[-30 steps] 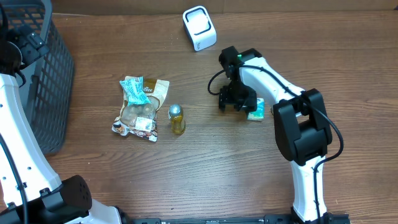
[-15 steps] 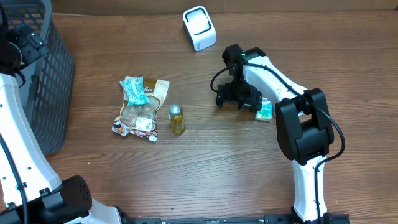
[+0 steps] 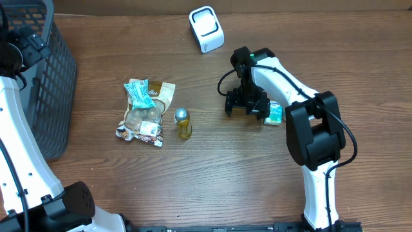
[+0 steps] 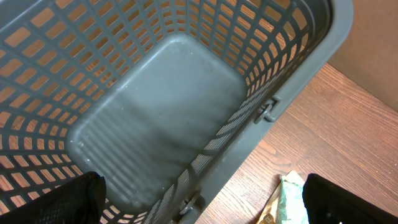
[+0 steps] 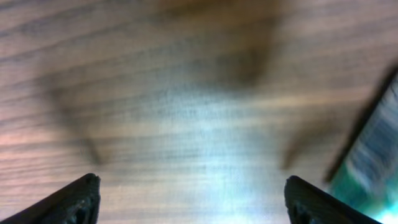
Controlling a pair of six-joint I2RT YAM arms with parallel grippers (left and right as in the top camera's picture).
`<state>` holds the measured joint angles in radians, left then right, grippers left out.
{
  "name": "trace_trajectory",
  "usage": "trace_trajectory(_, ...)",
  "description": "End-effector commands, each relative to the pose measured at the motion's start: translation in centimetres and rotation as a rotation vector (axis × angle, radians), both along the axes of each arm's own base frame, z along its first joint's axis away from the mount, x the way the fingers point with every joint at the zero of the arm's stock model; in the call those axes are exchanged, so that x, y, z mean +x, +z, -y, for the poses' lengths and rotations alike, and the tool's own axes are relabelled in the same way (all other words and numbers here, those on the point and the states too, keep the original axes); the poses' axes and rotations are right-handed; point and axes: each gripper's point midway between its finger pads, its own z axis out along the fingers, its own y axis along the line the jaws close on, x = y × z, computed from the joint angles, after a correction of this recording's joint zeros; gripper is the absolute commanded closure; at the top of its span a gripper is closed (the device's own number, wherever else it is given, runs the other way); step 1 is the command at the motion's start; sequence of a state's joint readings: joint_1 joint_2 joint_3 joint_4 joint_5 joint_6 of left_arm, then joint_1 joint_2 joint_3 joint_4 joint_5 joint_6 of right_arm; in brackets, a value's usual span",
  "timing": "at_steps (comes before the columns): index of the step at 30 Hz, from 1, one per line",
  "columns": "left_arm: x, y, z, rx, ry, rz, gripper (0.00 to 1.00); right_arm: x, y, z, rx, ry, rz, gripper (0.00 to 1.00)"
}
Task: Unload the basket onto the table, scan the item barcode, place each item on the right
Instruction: 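Move the right gripper over to the yellow oil bottle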
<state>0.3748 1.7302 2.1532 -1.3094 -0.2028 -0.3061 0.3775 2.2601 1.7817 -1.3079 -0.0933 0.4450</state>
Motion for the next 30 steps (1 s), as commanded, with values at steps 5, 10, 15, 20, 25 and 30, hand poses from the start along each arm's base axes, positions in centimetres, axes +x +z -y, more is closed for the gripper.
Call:
trace_trajectory(5, 0.2, 0.3, 0.0, 0.014, -0.014, 0.001, 0.00, 2.5, 7.1, -2.3, 0.077, 0.015, 0.143, 0.14)
trace_trajectory(10, 0.2, 0.3, 0.0, 0.014, -0.014, 0.001, 0.00, 2.1, 11.6, -3.6, 0.117, 0.048, 0.228, 0.18)
trace_trajectory(15, 0.2, 0.3, 0.0, 0.014, -0.014, 0.001, 0.00, 0.6, 16.9, -5.6, 0.183, 0.105, 0.352, 0.18)
trace_trajectory(20, 0.2, 0.3, 0.0, 0.014, -0.014, 0.001, 0.01, -1.2, 20.3, -8.5, 0.249, 0.179, 0.446, 0.18)
trace_trajectory(25, 0.2, 0.3, 0.0, 0.014, -0.014, 0.001, 0.01, -1.9, 21.2, -11.2, 0.289, 0.200, 0.486, 0.18)
trace_trajectory(30, 0.2, 0.3, 0.0, 0.014, -0.014, 0.001, 0.00, -1.6, 21.7, -13.1, 0.276, 0.212, 0.568, 0.18)
